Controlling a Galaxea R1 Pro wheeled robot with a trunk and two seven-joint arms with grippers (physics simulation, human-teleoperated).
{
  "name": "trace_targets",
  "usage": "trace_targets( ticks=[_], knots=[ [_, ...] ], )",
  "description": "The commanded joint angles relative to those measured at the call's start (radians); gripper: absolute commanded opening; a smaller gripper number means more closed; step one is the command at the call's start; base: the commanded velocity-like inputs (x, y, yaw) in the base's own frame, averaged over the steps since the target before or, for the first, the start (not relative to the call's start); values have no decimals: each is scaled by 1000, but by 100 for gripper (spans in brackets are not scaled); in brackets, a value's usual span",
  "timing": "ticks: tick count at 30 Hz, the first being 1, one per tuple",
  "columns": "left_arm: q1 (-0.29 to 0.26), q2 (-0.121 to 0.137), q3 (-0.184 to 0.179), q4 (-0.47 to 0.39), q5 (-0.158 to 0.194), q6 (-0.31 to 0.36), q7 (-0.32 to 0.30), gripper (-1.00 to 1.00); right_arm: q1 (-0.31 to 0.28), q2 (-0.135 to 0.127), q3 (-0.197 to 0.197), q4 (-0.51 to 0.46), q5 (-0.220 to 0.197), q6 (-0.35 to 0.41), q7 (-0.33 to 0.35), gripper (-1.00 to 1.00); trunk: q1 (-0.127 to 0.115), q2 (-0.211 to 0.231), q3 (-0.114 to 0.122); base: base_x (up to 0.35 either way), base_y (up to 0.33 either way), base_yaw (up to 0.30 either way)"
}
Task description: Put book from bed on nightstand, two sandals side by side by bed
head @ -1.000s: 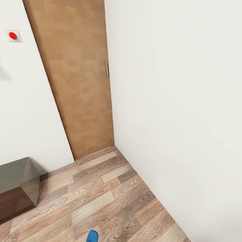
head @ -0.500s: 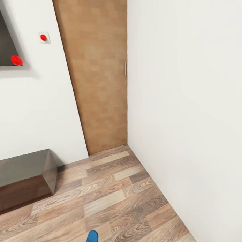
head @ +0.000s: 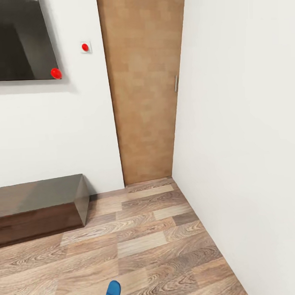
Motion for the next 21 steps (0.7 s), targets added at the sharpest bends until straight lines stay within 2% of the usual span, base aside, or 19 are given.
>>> trace_targets(
  ticks=[1,14,21],
  knots=[
    [-1,0,-8,1,7,-6,2,-100,0,0,-1,0,-4,5,4,100,0,0,-1,0,0,293],
    [-1,0,-8,1,7,-6,2,-100,0,0,-1,1,-4,5,4,100,0,0,-1,0,0,290],
    [-1,0,-8,1,7,-6,2,-100,0,0,-1,1,-4,5,4,100,0,0,-1,0,0,87]
  ],
)
